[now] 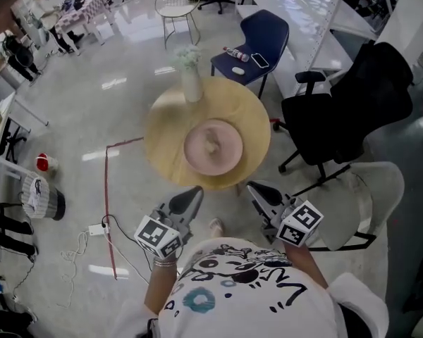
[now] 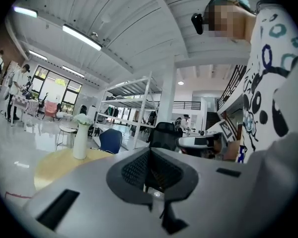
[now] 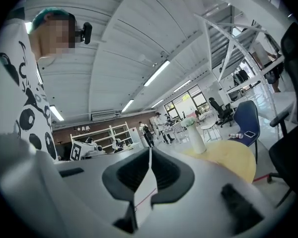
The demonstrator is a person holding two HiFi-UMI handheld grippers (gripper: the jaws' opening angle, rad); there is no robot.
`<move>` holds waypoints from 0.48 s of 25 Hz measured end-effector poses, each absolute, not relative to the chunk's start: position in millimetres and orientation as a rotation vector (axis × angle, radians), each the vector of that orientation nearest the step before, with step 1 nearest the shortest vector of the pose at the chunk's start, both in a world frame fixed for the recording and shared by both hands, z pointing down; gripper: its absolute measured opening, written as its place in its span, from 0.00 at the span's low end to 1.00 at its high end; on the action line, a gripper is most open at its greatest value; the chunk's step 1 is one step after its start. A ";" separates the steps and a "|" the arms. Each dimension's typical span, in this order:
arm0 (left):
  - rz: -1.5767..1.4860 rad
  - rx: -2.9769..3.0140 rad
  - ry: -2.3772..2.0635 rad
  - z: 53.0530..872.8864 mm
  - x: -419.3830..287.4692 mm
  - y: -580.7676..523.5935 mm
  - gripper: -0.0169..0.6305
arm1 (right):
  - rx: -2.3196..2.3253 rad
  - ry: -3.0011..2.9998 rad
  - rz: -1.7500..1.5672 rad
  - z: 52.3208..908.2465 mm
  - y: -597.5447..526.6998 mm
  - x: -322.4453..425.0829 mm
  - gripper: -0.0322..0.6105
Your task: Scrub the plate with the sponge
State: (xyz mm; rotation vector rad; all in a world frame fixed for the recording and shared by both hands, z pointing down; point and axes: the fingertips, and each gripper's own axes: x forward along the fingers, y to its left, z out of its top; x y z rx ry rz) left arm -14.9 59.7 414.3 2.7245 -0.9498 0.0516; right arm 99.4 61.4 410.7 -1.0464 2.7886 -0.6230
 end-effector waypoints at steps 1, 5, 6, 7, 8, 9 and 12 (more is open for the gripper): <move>0.053 2.725 -0.945 415.5 -17.9 52.7 0.05 | -1.052 2.788 -0.629 413.0 55.4 96.1 0.09; 0.079 2.718 -0.929 424.9 -32.6 29.3 0.05 | -1.062 2.776 -0.654 421.2 32.6 80.5 0.09; 0.084 2.716 -0.924 427.2 -36.6 25.0 0.05 | -1.066 2.772 -0.660 422.7 27.1 76.2 0.09; 0.089 2.712 -0.919 429.7 -40.6 21.5 0.05 | -1.071 2.766 -0.667 424.2 21.9 72.0 0.09; 0.096 2.707 -0.916 432.7 -44.8 18.4 0.05 | -1.077 2.758 -0.674 425.6 17.0 68.0 0.09; 0.102 2.699 -0.916 435.9 -49.0 15.1 0.05 | -1.084 2.750 -0.682 426.8 12.3 64.3 0.09; 0.100 2.666 -0.928 443.4 -56.3 3.8 0.05 | -1.103 2.749 -0.711 430.2 0.3 58.0 0.09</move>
